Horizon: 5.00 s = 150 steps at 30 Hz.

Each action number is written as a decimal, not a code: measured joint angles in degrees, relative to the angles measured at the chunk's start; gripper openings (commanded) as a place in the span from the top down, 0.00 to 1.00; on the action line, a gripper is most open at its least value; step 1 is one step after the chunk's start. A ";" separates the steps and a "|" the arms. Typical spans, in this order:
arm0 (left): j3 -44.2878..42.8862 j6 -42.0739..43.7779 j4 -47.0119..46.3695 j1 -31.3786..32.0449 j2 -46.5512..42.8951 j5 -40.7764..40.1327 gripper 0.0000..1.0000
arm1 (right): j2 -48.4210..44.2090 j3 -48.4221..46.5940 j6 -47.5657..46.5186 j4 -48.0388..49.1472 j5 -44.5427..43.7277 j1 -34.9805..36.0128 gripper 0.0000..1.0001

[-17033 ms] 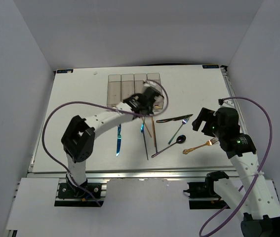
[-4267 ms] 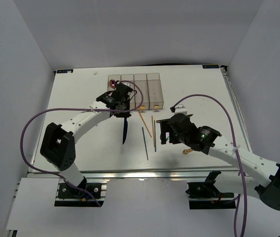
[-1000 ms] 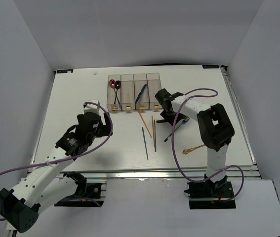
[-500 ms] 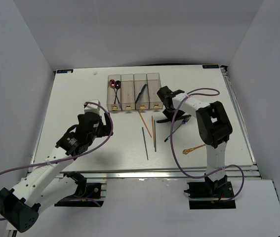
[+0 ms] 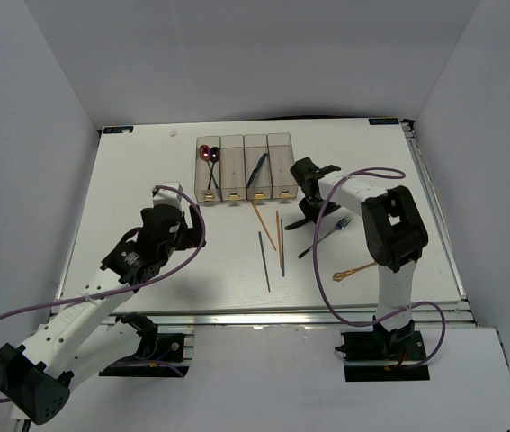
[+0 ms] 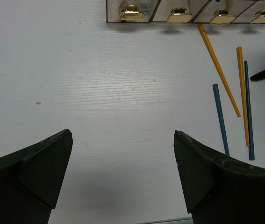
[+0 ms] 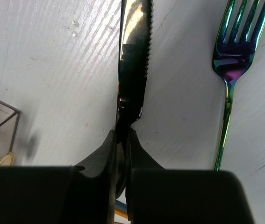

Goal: Sort the eating utensils into containers

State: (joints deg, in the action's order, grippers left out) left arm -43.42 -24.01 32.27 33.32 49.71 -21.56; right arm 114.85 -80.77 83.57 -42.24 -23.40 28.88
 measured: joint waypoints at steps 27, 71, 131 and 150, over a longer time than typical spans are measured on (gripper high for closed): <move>0.00 -0.02 0.04 0.02 0.00 -0.07 0.02 | -10.38 -1.42 -26.99 5.88 1.01 2.08 1.00; 0.00 -0.07 0.02 0.02 -1.36 -0.61 0.02 | 23.82 -41.35 -56.70 25.88 8.17 6.21 1.00; 0.00 -3.02 1.16 0.02 -4.44 -8.70 0.02 | -11.74 17.53 -26.08 10.23 -6.95 1.46 0.64; 0.00 -3.02 1.16 0.02 -4.90 -8.50 0.02 | -20.59 12.66 -42.91 15.78 -3.82 0.37 1.00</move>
State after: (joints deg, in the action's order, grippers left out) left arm -43.42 -27.03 33.43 33.34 44.82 -30.06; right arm 94.26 -68.12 40.66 -26.46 -27.22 29.26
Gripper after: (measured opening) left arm 0.979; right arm 0.009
